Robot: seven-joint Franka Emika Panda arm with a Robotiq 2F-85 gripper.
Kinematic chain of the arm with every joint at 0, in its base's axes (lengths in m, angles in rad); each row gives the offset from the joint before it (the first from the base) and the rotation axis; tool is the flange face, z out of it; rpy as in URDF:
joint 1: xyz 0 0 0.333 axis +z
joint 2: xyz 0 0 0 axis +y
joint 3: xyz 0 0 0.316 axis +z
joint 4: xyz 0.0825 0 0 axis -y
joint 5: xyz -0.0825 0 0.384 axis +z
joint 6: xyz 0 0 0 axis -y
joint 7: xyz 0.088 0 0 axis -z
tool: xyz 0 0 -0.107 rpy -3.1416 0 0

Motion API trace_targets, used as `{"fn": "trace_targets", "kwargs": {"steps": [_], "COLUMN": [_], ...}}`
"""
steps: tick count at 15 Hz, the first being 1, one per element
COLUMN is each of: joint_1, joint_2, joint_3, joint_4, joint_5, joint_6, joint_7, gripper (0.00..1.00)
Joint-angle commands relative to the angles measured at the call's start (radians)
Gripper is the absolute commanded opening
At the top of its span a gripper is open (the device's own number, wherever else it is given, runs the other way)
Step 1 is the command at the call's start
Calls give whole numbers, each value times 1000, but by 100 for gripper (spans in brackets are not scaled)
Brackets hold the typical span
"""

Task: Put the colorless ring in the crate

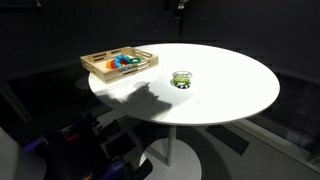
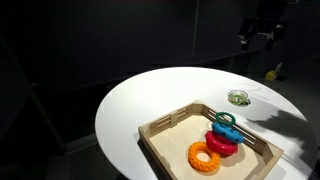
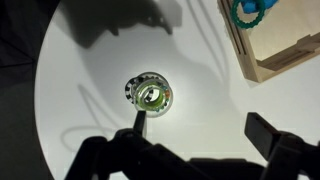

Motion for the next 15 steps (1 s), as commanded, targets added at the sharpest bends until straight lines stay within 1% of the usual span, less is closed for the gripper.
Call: {"fn": "trace_targets", "kwargs": {"steps": [1, 6, 8, 9, 10, 15], "joint_1": [-4, 0, 2, 3, 4, 5], "joint_2": [39, 87, 101, 102, 106, 111], "joint_3": [-14, -33, -37, -38, -37, -38], "joint_4": [5, -16, -20, -17, -15, -16], "joint_5": [-53, -127, -143, -128, -120, -120], "joint_6": [59, 129, 137, 123, 122, 122], "joint_7": [49, 95, 120, 119, 90, 96], "gripper": [100, 100, 100, 100, 100, 100]}}
